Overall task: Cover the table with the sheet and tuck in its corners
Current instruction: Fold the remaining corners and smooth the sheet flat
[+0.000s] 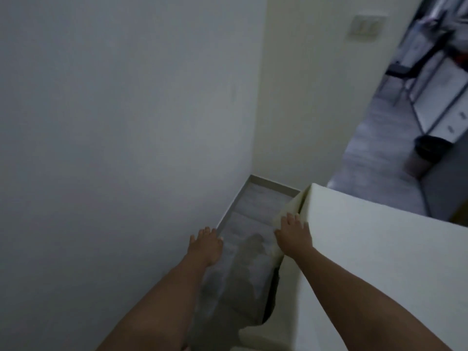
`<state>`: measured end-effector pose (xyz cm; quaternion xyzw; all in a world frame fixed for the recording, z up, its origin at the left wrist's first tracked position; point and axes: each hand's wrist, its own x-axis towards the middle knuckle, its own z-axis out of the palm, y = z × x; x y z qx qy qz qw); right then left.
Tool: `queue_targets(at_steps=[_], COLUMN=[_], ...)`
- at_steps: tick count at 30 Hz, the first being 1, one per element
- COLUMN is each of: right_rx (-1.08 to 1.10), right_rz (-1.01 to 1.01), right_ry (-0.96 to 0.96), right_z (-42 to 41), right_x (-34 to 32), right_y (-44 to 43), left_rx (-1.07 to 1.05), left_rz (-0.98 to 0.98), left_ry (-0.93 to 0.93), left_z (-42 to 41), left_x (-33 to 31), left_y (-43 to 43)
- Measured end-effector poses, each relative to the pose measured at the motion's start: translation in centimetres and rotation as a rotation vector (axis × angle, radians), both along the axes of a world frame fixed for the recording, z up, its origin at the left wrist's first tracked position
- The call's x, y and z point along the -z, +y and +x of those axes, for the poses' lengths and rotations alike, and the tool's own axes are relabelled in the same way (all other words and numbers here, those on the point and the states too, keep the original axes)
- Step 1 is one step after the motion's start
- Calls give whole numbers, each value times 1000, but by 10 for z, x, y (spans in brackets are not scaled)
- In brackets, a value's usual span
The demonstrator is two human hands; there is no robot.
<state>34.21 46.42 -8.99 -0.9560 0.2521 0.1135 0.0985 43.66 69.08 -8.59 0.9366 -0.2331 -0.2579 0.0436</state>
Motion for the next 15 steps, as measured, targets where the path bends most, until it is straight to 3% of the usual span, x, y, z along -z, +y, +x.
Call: queue_targets(at_steps=[8,15], right_rx=[426,726], right_rz=[-62,-53], right_ry=[-11,-5], right_z=[22,11], right_x=[6,18], right_y=[-27,-34], left_rx=[390,658], left_rz=[-45,-111], left_ry=[-38,118], left_z=[118,133], left_x=[7,20], left_y=[-80,-181])
